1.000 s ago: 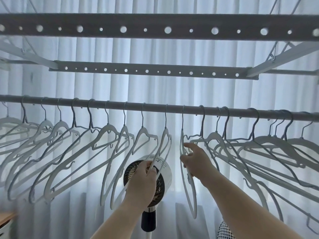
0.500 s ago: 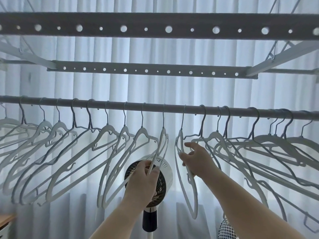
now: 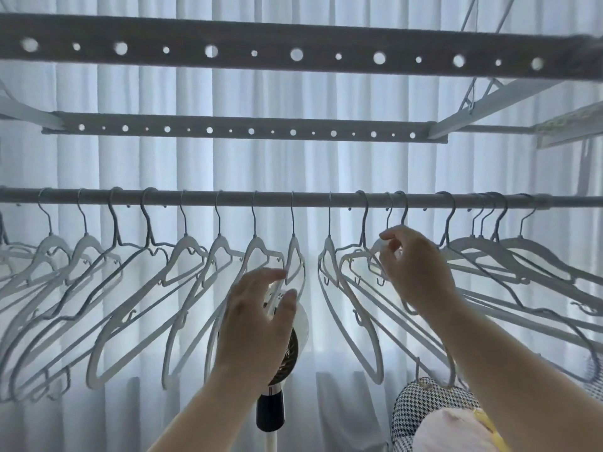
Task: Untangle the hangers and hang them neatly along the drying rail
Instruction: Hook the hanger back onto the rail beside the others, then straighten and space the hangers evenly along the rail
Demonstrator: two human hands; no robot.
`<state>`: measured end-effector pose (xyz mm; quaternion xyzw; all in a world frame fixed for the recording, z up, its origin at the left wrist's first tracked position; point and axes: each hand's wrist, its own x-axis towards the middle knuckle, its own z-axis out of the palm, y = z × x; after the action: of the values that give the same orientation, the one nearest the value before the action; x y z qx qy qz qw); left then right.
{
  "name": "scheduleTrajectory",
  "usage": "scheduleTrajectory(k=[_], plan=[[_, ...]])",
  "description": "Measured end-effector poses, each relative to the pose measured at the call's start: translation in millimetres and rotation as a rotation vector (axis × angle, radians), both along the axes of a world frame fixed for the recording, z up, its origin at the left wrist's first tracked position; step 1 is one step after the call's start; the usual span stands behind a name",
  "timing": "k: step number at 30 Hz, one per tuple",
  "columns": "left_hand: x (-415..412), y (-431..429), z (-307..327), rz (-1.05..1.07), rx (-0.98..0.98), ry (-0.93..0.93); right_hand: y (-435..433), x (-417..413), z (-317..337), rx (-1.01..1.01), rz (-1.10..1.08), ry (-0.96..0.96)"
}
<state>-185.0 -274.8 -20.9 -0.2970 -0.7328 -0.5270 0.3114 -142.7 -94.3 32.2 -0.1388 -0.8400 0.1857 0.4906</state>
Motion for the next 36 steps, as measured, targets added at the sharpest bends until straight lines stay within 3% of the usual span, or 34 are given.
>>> scheduleTrajectory(k=[5, 13, 16, 21, 25, 29, 36], plan=[[26, 19, 6, -0.168, -0.028, -0.019, 42, 17, 5, -0.132, -0.066, -0.068], [62, 87, 4, -0.178, -0.033, -0.063, 81, 25, -20, -0.305, 0.169, -0.198], [74, 117, -4, -0.117, -0.040, -0.097, 94, 19, -24, -0.393, 0.303, -0.267], [75, 147, -24, 0.066, 0.007, -0.249, 103, 10, -31, -0.702, 0.569, -0.371], [75, 161, -32, 0.092, 0.074, -0.389, 105, 11, -33, -0.841, 0.834, -0.495], [69, 170, -37, 0.087, 0.066, -0.473, 105, 10, -37, -0.894, 0.939, -0.479], [68, 172, -44, 0.140, 0.049, -0.452, 109, 11, -43, -0.946, 0.820, -0.298]])
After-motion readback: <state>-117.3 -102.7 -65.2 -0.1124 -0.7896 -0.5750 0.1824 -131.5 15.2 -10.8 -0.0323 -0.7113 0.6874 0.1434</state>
